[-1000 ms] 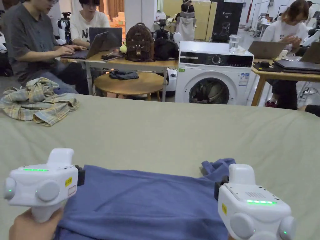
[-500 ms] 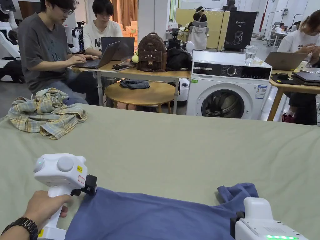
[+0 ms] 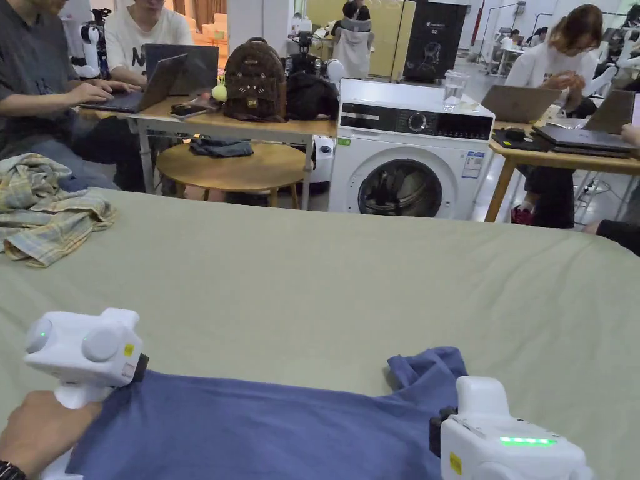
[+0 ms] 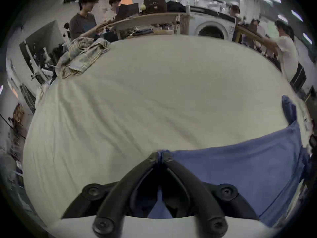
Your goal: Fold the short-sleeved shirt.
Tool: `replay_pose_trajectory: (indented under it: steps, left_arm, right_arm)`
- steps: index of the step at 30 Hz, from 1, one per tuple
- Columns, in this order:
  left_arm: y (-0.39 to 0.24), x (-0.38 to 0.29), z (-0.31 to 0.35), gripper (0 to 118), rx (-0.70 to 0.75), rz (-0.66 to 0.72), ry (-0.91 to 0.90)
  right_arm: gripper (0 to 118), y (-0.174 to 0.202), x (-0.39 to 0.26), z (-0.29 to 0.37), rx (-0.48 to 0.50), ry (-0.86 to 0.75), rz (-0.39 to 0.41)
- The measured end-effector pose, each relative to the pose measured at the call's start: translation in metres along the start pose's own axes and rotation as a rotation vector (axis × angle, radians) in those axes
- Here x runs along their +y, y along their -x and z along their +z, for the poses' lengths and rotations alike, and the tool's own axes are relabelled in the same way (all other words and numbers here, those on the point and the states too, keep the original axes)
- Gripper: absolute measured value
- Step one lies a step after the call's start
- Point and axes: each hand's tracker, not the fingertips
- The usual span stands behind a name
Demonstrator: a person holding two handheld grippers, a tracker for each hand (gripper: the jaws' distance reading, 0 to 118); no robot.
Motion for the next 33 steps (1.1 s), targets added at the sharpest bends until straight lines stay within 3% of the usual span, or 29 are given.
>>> replay_pose_trajectory:
  steps: [5,7,9,10,12,14,19,22,23,24,25,27,30,33]
  left_arm:
    - [-0.003,-0.021,0.038,0,-0.009,0.019,-0.073]
    - [-0.004,-0.029,0.049,0,-0.016,0.021,-0.085]
    - [-0.005,-0.037,0.055,0,-0.022,0.025,-0.1]
    - [-0.003,-0.038,0.055,0,-0.022,0.035,-0.102]
    - [-0.005,-0.044,0.057,0,-0.024,0.037,-0.106]
    - [-0.007,-0.045,0.055,0,-0.024,0.033,-0.106]
    - [-0.009,-0.047,0.056,0,-0.029,0.036,-0.112]
    - [-0.005,-0.046,0.059,0,-0.035,0.046,-0.118]
    - [-0.003,-0.046,0.06,0,-0.032,0.048,-0.123]
    - [-0.002,-0.046,0.062,0,-0.029,0.05,-0.124]
    - [0.0,-0.046,0.063,0,-0.025,0.054,-0.125]
    - [0.004,-0.045,0.064,0,-0.028,0.057,-0.13]
    - [0.007,-0.047,0.069,0,-0.027,0.071,-0.132]
    - [0.009,-0.051,0.079,0,-0.041,0.072,-0.148]
  right_arm:
    - [0,-0.025,0.037,-0.024,-0.028,0.055,0.021]
    - [13,-0.041,0.052,-0.043,-0.021,0.089,0.003]
    - [45,-0.054,0.064,-0.066,-0.028,0.147,0.0]
    - [55,-0.06,0.069,-0.078,-0.045,0.156,-0.001]
    - [56,-0.07,0.076,-0.099,-0.061,0.215,-0.016]
    - [57,-0.075,0.08,-0.111,-0.009,0.278,-0.053]
    - [55,-0.086,0.075,-0.154,0.024,0.403,-0.122]
    - [45,-0.084,0.07,-0.165,0.019,0.423,-0.126]
    - [36,-0.082,0.069,-0.161,0.016,0.404,-0.107]
    - [12,-0.079,0.069,-0.16,0.007,0.392,-0.08]
    - [0,-0.077,0.068,-0.157,0.002,0.374,-0.047]
    - [0,-0.074,0.068,-0.157,0.043,0.375,-0.021]
    - [0,-0.075,0.067,-0.144,0.028,0.334,-0.013]
    - [0,-0.077,0.072,-0.114,0.05,0.252,-0.04]
